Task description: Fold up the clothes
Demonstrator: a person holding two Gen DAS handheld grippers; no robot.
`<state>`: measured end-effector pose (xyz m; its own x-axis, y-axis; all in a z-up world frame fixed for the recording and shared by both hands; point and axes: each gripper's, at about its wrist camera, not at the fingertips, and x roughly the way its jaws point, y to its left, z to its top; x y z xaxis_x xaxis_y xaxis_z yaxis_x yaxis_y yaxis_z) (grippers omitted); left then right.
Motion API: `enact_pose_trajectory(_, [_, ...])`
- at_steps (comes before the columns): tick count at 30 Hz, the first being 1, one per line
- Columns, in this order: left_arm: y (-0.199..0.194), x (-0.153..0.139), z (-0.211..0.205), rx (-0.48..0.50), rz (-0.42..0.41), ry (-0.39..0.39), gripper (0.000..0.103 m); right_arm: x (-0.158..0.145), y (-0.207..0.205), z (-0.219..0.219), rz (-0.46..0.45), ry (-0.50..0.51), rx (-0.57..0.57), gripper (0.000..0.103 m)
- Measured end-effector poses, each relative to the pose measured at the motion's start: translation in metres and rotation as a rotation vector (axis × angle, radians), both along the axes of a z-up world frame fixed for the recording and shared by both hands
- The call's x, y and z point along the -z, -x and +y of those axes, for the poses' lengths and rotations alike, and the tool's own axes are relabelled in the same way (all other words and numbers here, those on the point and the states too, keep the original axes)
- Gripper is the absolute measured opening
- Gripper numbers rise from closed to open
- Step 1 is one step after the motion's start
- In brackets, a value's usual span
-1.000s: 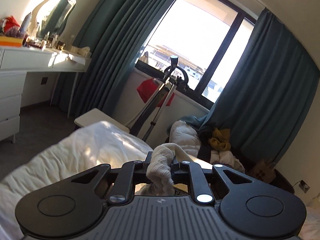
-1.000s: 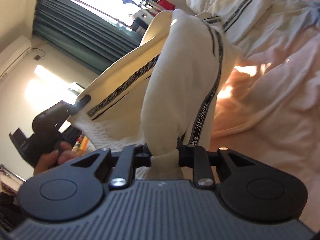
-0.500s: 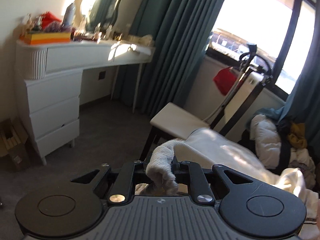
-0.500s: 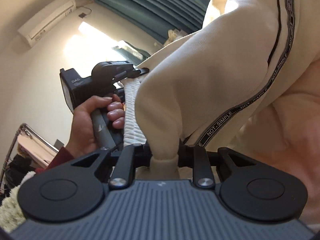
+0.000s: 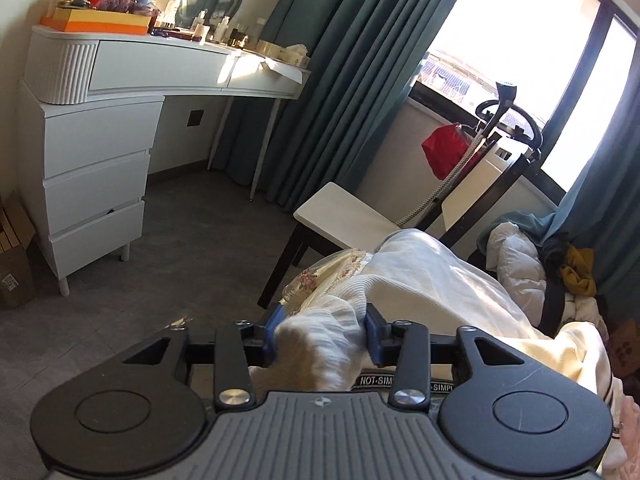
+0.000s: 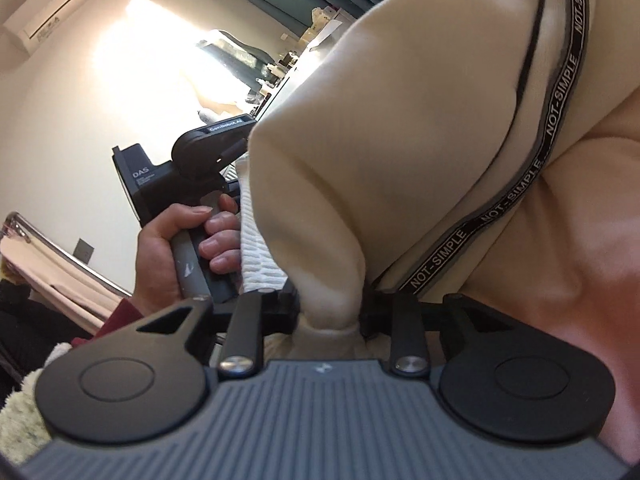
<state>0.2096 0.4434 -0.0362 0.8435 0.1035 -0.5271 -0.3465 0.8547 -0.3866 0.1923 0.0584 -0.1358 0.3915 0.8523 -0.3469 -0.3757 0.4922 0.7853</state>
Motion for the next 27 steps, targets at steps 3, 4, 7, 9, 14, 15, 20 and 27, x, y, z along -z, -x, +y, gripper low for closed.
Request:
enact_pose_trajectory(3, [0.028,-0.015,-0.011,-0.011,-0.005,-0.047,0.069,-0.015,0.015,-0.005,-0.049,0.063,0.009,0.069])
enact_pose_trajectory(4, [0.038,-0.021,-0.015,-0.015,-0.008,-0.065,0.075,-0.020,0.021,-0.010,-0.061,0.069,0.015,0.075])
enact_pose_trajectory(7, [0.065,-0.043,-0.032,0.000,-0.030,-0.122,0.080,-0.037,0.039,-0.027,-0.081,0.075,0.029,0.075])
enact_pose_trajectory(9, [0.082,-0.058,-0.047,0.018,-0.040,-0.158,0.081,-0.050,0.049,-0.040,-0.098,0.088,0.042,0.075])
enact_pose_trajectory(14, [0.121,-0.086,-0.105,0.092,-0.075,-0.203,0.081,-0.085,0.071,-0.080,-0.171,0.135,0.093,0.075])
enact_pose_trajectory(15, [0.127,-0.089,-0.119,0.107,-0.082,-0.215,0.081,-0.092,0.076,-0.088,-0.189,0.149,0.104,0.075])
enact_pose_trajectory(20, [0.154,-0.097,-0.201,0.165,-0.103,-0.251,0.080,-0.109,0.094,-0.135,-0.260,0.208,0.164,0.075])
enact_pose_trajectory(27, [0.182,-0.097,-0.315,0.278,-0.141,-0.257,0.080,-0.121,0.118,-0.201,-0.326,0.316,0.256,0.075])
